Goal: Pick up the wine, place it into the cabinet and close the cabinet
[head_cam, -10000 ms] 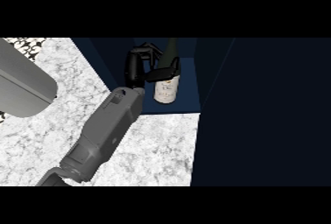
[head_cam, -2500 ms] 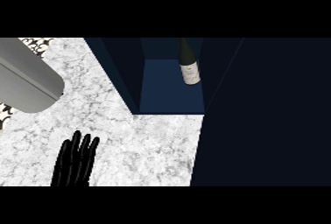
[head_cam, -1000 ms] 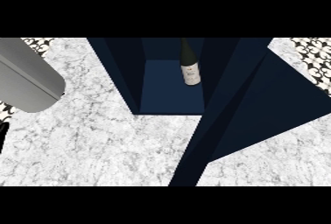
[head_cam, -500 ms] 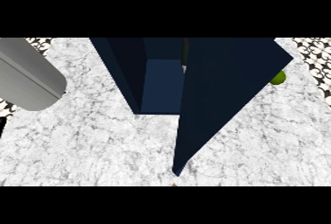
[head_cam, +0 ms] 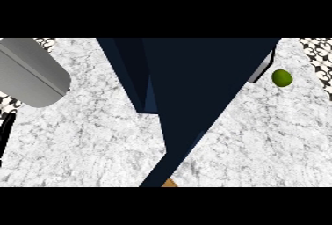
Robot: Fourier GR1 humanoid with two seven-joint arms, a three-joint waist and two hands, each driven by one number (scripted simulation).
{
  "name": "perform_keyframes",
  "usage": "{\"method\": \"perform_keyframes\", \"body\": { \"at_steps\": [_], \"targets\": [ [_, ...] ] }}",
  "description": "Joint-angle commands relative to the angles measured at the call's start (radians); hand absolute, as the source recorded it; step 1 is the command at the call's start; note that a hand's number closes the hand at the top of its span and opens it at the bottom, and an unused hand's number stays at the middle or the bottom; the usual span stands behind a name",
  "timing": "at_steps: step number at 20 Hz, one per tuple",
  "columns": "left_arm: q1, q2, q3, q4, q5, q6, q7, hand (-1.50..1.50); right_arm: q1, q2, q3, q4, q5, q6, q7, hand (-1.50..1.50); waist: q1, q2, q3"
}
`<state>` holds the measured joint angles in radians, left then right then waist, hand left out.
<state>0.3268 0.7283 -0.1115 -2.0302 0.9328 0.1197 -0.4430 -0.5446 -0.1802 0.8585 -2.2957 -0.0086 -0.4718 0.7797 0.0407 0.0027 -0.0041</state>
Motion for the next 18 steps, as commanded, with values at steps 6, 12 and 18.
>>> {"method": "perform_keyframes", "body": {
  "at_steps": [6, 12, 18],
  "targets": [
    [-0.039, -0.023, 0.008, 0.02, -0.009, 0.006, 0.035, -1.5, -0.486, 0.177, -0.251, 0.457, -0.191, -0.054, -0.06, 1.5, 0.009, 0.002, 0.002],
    [-0.04, -0.063, 0.021, 0.09, -0.035, -0.032, 0.001, -1.5, -0.634, 0.18, -0.303, 0.765, -0.177, 0.021, -0.228, 1.5, -0.004, 0.003, 0.002],
    [-0.053, -0.087, 0.027, 0.072, -0.054, -0.013, 0.026, -1.5, -0.706, 0.179, -0.447, 1.022, -0.182, 0.108, -0.34, 1.5, -0.012, 0.004, 0.003]
  ]
}}
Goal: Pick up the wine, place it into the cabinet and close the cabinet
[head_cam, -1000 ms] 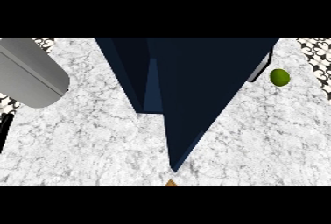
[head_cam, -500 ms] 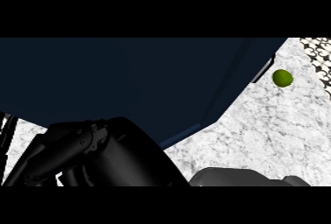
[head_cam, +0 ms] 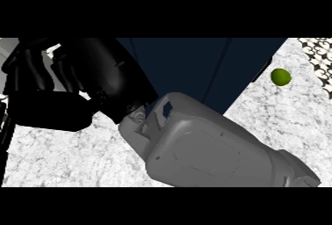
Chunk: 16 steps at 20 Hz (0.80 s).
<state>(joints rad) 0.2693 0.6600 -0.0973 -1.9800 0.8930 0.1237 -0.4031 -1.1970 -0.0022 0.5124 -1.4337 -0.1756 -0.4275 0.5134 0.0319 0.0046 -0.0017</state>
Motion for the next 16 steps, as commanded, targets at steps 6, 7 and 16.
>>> {"method": "perform_keyframes", "body": {
  "at_steps": [6, 7, 16],
  "targets": [
    [0.002, 0.002, 0.067, -0.019, -0.009, -0.025, 0.049, -1.5, -0.065, -0.02, -0.21, 0.317, -0.067, 0.177, -0.175, 1.5, -0.007, 0.0, 0.001],
    [-0.037, -0.037, 0.037, 0.03, -0.036, -0.01, 0.042, -1.5, 0.0, -0.012, -0.17, 0.269, -0.042, 0.171, -0.179, 1.5, -0.022, -0.002, 0.001],
    [-0.05, -0.017, 0.073, 0.036, -0.015, -0.043, 0.079, -1.5, -0.061, -0.055, -0.212, 0.457, 0.004, 0.209, -0.307, 1.5, -0.007, 0.006, 0.0]
  ]
}}
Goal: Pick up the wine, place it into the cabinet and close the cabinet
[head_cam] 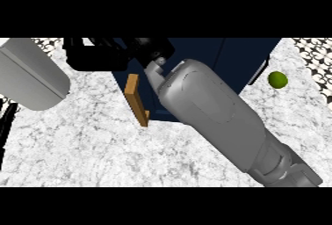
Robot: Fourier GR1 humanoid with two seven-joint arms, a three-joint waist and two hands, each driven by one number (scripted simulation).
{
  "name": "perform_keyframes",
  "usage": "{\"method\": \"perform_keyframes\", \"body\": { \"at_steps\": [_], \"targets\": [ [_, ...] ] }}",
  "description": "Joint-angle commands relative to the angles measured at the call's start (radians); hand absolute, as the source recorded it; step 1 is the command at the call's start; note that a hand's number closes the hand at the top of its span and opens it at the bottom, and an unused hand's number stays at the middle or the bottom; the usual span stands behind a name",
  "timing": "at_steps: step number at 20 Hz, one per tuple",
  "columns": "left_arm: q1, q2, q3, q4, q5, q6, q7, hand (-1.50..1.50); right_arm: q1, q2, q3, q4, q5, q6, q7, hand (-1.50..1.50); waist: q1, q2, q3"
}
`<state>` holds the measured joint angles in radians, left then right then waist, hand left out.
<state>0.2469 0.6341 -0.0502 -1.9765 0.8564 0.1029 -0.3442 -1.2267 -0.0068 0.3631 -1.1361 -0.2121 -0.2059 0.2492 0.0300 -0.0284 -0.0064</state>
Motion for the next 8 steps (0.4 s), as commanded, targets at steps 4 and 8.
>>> {"method": "perform_keyframes", "body": {
  "at_steps": [4, 8],
  "targets": [
    [-0.024, -0.005, 0.003, -0.03, -0.012, 0.027, 0.025, -1.5, 0.016, -0.111, -0.058, 0.187, 0.059, 0.031, -0.092, 1.5, -0.001, 0.042, 0.006],
    [-0.055, -0.03, -0.016, -0.015, -0.009, 0.031, 0.031, -1.5, -0.006, -0.088, -0.07, 0.196, 0.062, 0.024, -0.101, 1.5, -0.005, 0.042, 0.005]
  ]
}}
